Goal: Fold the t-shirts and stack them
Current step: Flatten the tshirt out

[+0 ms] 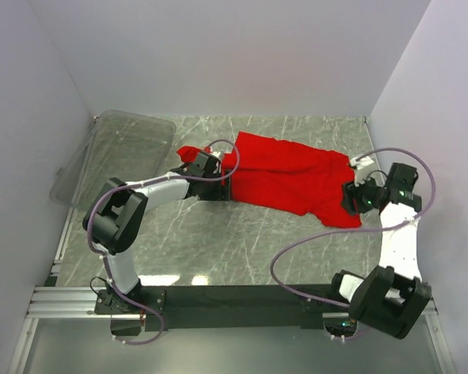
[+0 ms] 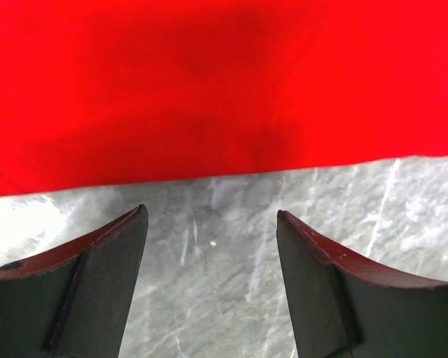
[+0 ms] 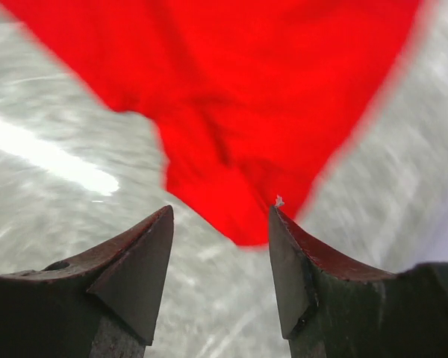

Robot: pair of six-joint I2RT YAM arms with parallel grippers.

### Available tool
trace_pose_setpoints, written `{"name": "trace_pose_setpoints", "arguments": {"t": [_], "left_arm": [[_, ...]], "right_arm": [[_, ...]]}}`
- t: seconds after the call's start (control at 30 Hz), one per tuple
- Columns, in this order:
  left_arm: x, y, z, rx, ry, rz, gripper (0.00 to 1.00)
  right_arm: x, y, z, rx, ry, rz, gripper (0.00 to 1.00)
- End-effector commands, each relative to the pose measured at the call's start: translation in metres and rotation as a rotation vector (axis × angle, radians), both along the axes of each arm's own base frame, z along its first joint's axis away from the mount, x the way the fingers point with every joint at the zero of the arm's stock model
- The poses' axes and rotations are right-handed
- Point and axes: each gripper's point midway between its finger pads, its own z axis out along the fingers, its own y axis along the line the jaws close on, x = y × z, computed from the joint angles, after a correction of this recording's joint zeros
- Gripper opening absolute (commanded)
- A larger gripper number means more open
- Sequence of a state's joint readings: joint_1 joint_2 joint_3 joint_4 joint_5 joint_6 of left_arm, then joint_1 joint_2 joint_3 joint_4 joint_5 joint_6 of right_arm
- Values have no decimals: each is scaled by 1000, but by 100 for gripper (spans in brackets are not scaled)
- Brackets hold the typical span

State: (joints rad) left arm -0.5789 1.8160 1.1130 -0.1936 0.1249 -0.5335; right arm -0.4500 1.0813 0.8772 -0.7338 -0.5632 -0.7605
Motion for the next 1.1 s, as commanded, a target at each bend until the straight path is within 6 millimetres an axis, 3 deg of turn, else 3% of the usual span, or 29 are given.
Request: {"name": "trace_pose_setpoints", "arguments": {"t": [0.0,0.27,0.4,0.43,0.5,0.53,0.6,0.63,0.7,0.73,0.77,0.8,0.83,0.9,0.93,0.97,1.07], "left_arm": [[16,-3,7,40,-51,-11,75],[35,-13,3,90,-43,43,74],[28,-8,4,108,-18,102,74],[28,-5,15,98,-29,139,74],[23,2,24,97,-42,168,75],[25,6,43,74,-77,196,76],[24,21,55,89,-108,249,79],[24,27,75,62,-142,285,80],[22,49,82,80,-161,356,82],[19,57,102,46,-191,394,82],[15,70,99,58,-189,428,83],[13,82,104,67,-206,466,84],[8,90,121,35,-237,504,84],[-1,112,121,49,-249,560,86],[-7,119,135,21,-280,579,86],[-13,128,132,30,-278,599,86],[-26,149,147,21,-325,649,87]], "right_arm": [[3,55,5,109,-24,321,60],[36,106,1,153,-19,422,60],[33,144,-7,120,-31,614,60],[31,165,-13,66,-50,737,60],[37,181,-18,4,-65,816,60],[44,188,-29,-41,-45,847,59],[58,213,-23,-78,-69,903,59],[68,217,-33,-109,-46,893,58],[78,242,-31,-138,-65,925,57],[83,248,-40,-145,-48,926,57],[88,255,-39,-172,-58,927,57],[86,267,-43,-181,-57,941,57],[88,275,-50,-192,-54,954,57],[88,291,-55,-220,-54,968,57],[89,295,-65,-230,-35,970,57],[93,300,-64,-240,-41,967,57],[96,315,-77,-267,-5,963,57]]}}
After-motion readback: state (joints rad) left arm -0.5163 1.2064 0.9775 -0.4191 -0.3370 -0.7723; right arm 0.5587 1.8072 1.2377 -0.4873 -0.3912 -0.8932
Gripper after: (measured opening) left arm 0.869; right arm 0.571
